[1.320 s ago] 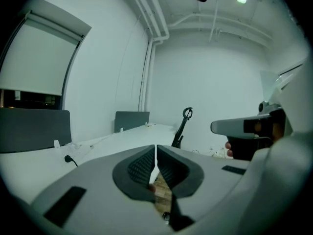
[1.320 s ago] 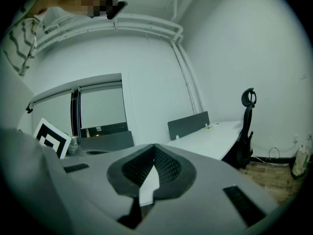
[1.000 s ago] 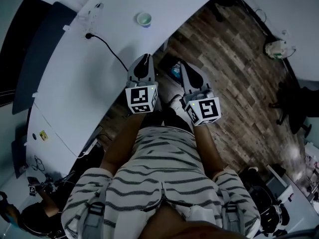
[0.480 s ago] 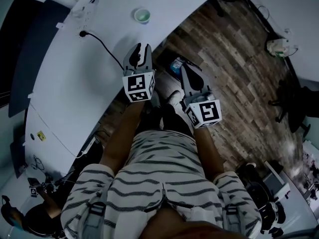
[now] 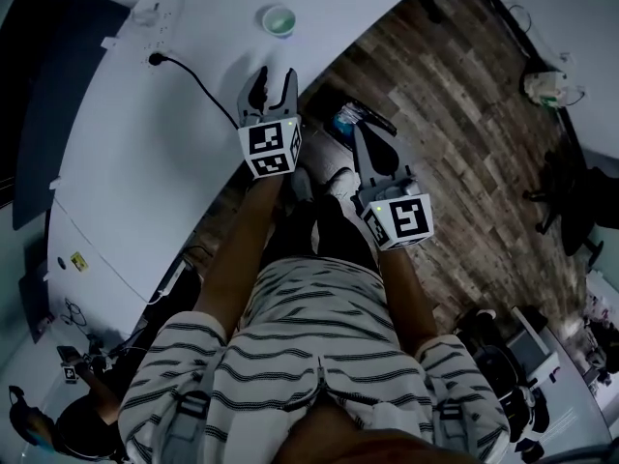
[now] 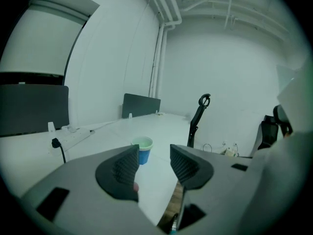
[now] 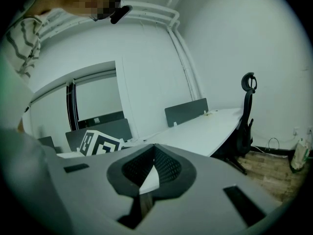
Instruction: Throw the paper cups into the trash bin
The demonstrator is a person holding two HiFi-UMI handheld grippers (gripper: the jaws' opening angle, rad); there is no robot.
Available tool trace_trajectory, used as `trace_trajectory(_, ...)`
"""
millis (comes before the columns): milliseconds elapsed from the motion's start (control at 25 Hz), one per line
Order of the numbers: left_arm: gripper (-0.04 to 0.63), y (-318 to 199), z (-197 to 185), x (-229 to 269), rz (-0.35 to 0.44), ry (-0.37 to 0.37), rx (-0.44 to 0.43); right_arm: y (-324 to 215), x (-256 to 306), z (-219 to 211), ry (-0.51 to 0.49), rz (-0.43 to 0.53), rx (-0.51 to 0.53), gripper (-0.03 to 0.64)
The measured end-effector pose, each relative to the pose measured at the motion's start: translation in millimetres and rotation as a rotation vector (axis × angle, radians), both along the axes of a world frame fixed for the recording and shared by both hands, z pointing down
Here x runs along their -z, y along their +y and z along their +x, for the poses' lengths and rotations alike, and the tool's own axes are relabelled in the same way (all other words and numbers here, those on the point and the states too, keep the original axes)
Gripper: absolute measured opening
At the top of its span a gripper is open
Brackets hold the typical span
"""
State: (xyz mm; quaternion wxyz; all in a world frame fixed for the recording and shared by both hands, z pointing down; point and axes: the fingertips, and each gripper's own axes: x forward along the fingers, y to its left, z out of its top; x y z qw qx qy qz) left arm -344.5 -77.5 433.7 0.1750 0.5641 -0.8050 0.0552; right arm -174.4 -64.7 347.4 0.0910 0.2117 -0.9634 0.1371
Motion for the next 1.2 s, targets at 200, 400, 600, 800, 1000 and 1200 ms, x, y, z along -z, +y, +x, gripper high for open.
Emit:
trace_trajectory(200, 0.219, -14.8, -8.8, -15.1, -0.012, -0.001, -0.005, 2.7, -8.1, -2.6, 0.025, 0.0, 0.009, 0.017)
trace_trajectory(400, 0.241, -27.5, -25.1, -33.3, -0.028, -0.01, -0.013, 12.0, -18.5, -11.2, 0.044, -0.006, 0.024, 0.017)
trace_trajectory(600, 0.256, -38.1, -40.7, -46.9, -0.04, -0.021, -0.01, 16.8, -25.7, -10.3, 0.062, -0.009, 0.025, 0.017)
trace_trajectory(800, 0.272, -51.4, -55.0, -60.1, -0.061, -0.044, -0.008, 16.4, -35.3, -7.5, 0.083, -0.022, 0.019, 0.017)
trace_trajectory(1000, 0.287, -68.0, -59.5, -73.1, -0.08, -0.052, -0.021, 11.6, -44.2, -3.2, 0.098, -0.034, 0.009, 0.017)
trace_trajectory(1200, 0.311, -75.6, -70.1, -90.1, -0.095, -0.039, -0.01, 11.1, -49.1, -3.7, 0.109, -0.036, 0.003, 0.017)
